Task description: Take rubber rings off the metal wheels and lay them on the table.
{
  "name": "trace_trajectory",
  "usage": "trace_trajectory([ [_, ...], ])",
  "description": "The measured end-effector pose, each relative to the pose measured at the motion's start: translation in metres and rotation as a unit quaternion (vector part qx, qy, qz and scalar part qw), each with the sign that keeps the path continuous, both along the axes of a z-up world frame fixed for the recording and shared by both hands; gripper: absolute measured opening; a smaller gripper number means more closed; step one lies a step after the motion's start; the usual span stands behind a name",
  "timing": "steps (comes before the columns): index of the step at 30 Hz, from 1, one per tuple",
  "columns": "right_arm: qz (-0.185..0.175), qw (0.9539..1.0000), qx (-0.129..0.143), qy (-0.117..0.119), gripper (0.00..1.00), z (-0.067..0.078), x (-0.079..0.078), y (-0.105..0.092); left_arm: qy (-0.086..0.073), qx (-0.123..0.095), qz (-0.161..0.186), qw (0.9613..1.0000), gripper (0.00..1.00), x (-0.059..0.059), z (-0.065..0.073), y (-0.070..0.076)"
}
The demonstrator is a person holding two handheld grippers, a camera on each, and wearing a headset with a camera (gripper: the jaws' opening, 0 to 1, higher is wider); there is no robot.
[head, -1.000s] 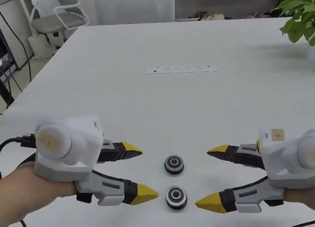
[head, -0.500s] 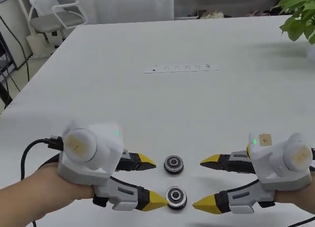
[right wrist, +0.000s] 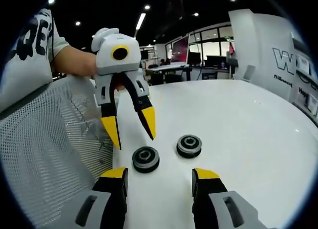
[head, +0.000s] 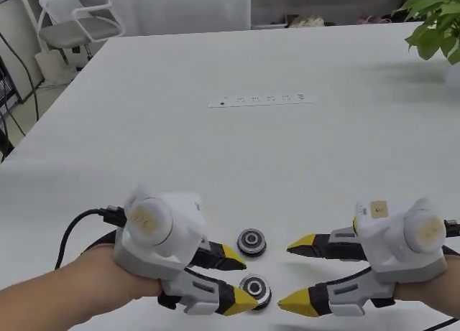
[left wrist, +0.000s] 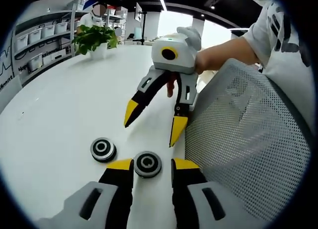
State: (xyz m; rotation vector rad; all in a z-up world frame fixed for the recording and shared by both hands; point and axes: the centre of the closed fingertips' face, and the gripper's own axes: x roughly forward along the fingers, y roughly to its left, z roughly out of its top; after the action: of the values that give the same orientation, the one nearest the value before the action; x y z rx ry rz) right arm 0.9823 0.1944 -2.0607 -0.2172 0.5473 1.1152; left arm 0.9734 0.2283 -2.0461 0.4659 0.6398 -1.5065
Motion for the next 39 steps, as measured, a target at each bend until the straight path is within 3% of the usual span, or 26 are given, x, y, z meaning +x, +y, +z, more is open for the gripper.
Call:
trace_trajectory([
  [4, -0.002, 1.0000, 0.001, 0.002, 0.50, -0.001, -0.001, -0.001, 0.002, 0.005, -0.007, 1.0000, 0.23, -0.003, -0.006, -0.003],
  [10, -0.002, 1.0000, -0.001, 0.007, 0.49, -0.004, -0.004, 0.000, -0.008, 0.021, -0.011, 0.9997, 0.19, -0.001, -0.017, -0.002],
  [11, -0.002, 1.0000, -0.002, 0.008, 0.49, -0.005, -0.004, 0.000, -0.016, 0.014, -0.013, 0.9997, 0.17, 0.001, -0.015, -0.004],
  [14, -0.001, 0.9999, -0.004, 0.010, 0.49, -0.007, -0.005, -0.001, -0.013, 0.017, -0.007, 0.9998, 0.14, 0.001, -0.016, -0.003],
  [22, 0.000, 0.9999, -0.005, 0.012, 0.48, -0.010, -0.004, 0.001, -0.059, 0.019, -0.026, 0.9978, 0.08, 0.002, -0.018, -0.005],
  [31, 0.015, 0.9998, -0.005, 0.015, 0.46, -0.010, -0.006, 0.014, -0.066, 0.016, -0.027, 0.9973, 0.08, 0.002, -0.017, -0.005],
  [39, 0.033, 0.9993, -0.010, 0.014, 0.42, -0.014, -0.006, 0.020, -0.062, 0.008, -0.018, 0.9979, 0.08, 0.004, -0.017, -0.006],
])
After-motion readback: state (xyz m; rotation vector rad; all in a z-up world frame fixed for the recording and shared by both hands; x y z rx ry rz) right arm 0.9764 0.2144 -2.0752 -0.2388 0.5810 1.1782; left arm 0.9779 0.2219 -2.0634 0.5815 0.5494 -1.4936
